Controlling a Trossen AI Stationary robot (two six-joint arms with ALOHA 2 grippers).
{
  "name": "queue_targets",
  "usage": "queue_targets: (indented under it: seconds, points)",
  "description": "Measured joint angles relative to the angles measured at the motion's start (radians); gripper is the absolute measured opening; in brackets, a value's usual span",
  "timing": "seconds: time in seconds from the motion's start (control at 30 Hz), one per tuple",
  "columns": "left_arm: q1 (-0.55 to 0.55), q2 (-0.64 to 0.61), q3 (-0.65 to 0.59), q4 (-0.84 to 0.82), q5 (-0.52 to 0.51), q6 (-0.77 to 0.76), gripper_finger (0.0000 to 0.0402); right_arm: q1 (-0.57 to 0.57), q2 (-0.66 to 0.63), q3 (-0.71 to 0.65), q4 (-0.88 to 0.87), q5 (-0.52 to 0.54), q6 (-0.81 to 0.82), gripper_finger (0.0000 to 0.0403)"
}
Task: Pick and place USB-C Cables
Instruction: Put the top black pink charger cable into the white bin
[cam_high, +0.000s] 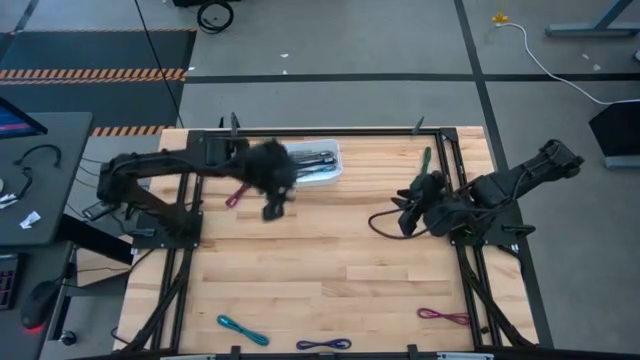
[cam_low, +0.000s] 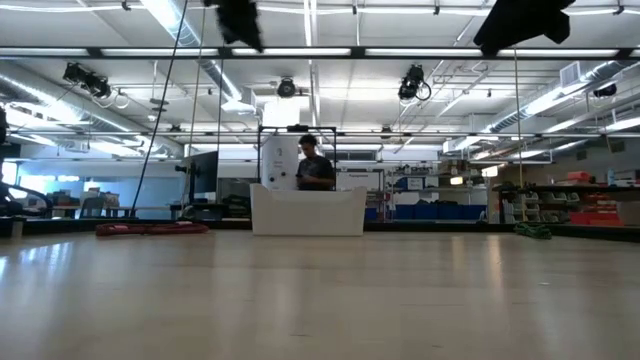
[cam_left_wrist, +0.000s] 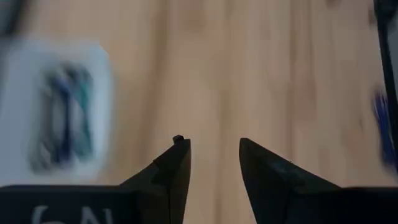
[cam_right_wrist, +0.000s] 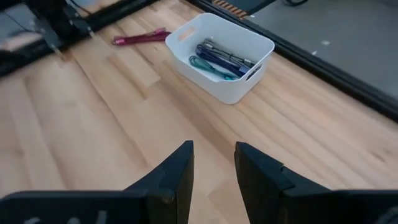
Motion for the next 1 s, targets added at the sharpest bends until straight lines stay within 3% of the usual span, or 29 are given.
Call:
queue_targets:
  seconds: [0.13,0.33,0.53,0.73,0.83,1.0]
  points:
    - [-0.151,0.009,-0.002,-0.183,-0.039,-0.100,0.0141,-0.017,0.033,0.000,0.001,0.005,-0.048,0.0122]
    - [-0.371,0.036,-0.015,-0.240,-0.180,-0.339,0.0141,-0.029,0.053,0.000,0.001,-0.002,-0.092,0.0122]
    - [-0.438,0.012,-0.269,-0.224,-0.144,-0.813,0.0146,-0.028,0.053,0.000,0.001,-0.047,-0.121,0.0122]
    - [-0.314,-0.016,-0.549,-0.162,-0.110,-1.046,0.0173,-0.028,0.053,0.000,0.003,-0.076,-0.143,0.0122]
    - [-0.187,-0.033,-0.657,-0.104,-0.109,-1.047,0.0198,-0.028,0.053,0.000,0.009,-0.080,-0.142,0.0122]
    - [0.065,-0.046,-0.751,-0.007,-0.114,-0.915,0.0250,-0.028,0.053,0.000,0.013,-0.082,-0.142,0.0122]
